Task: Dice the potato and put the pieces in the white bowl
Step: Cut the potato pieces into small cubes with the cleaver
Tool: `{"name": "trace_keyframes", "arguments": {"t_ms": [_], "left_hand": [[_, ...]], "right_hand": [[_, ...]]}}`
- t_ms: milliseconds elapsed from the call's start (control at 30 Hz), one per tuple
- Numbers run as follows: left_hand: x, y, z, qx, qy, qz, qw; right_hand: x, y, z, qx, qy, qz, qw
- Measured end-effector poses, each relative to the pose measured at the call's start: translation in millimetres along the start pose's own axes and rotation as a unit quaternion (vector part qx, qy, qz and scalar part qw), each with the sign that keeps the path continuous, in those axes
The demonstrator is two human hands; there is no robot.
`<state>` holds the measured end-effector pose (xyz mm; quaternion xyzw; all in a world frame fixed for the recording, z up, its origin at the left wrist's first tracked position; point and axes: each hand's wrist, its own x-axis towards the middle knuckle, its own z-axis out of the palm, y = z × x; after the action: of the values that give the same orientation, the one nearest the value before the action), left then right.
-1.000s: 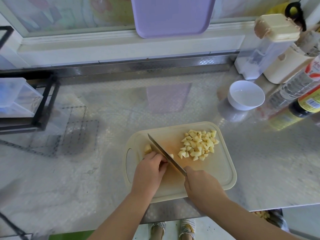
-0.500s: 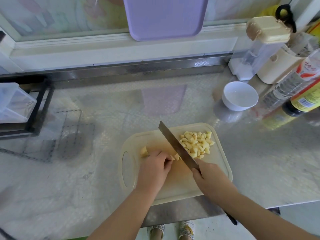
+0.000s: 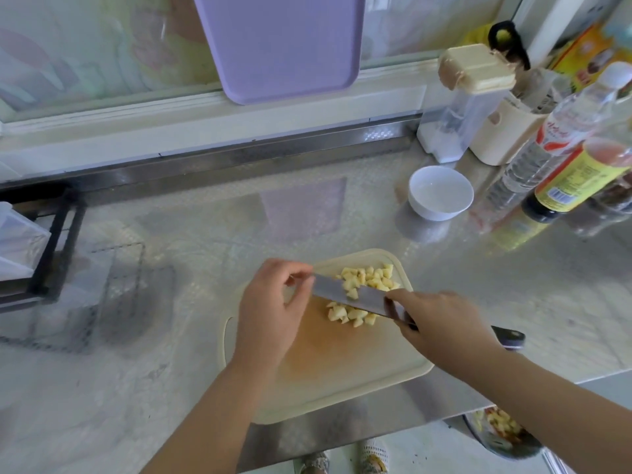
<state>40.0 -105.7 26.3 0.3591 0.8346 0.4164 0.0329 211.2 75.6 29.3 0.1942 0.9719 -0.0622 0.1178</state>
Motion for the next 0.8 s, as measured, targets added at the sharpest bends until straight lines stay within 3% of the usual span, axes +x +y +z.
{"name": "trace_keyframes", "arguments": {"t_ms": [100,233,600,800], "left_hand": [[15.4,10.4,14.4,0.044,-0.189,0.031,0.980],[21.3,12.9,31.4,0.009,-0.270,-0.025,0.962],[42.6,-0.9,64.4,0.028,-0.296,-0.069,0.952],[46.7,1.8,32.1,-0.028,-0.196,-0.081,0.977]], "right_hand": [[-2.2,0.2,-5.1,-0.022,-0.007,-0.026,0.999],[-4.5,2.0,-10.7,-0.046,-0.017,-0.034,0.998],[-7.2,5.7,-7.8,-0.077,-0.042,-0.060,0.994],[-7.5,3.3,-6.8,-0.014,-0.046,-0.032,0.998]]}}
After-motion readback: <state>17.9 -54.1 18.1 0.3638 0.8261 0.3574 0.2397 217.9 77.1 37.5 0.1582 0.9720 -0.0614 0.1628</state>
